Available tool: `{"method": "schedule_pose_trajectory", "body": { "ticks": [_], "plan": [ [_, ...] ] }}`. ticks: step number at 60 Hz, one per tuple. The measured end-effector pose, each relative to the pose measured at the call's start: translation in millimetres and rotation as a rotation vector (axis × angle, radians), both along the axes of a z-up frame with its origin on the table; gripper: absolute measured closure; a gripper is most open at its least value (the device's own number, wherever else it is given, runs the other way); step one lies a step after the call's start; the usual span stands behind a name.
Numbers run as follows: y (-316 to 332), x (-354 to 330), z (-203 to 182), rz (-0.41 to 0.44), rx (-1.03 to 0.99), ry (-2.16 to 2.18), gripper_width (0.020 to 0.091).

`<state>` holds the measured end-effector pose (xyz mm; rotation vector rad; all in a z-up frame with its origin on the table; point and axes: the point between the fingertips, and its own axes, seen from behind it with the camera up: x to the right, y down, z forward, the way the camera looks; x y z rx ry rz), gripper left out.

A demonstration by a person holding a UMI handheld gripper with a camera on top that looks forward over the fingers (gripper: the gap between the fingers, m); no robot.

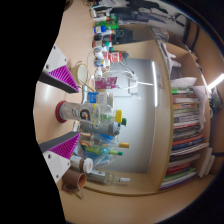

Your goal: Pour water

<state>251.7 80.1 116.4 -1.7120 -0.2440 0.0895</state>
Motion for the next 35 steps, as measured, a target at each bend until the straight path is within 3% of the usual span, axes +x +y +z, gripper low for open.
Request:
{"method": "schedule_pose_trajectory", "body": {
  "ticks": [18, 35],
  "plan": [
    [-104.9, 10.7, 14.1, -0.007, -0.021, 0.077, 0.0254],
    [-122.5, 31.1, 22.3, -0.043, -0.006, 0.107, 0.0251]
  ]
}}
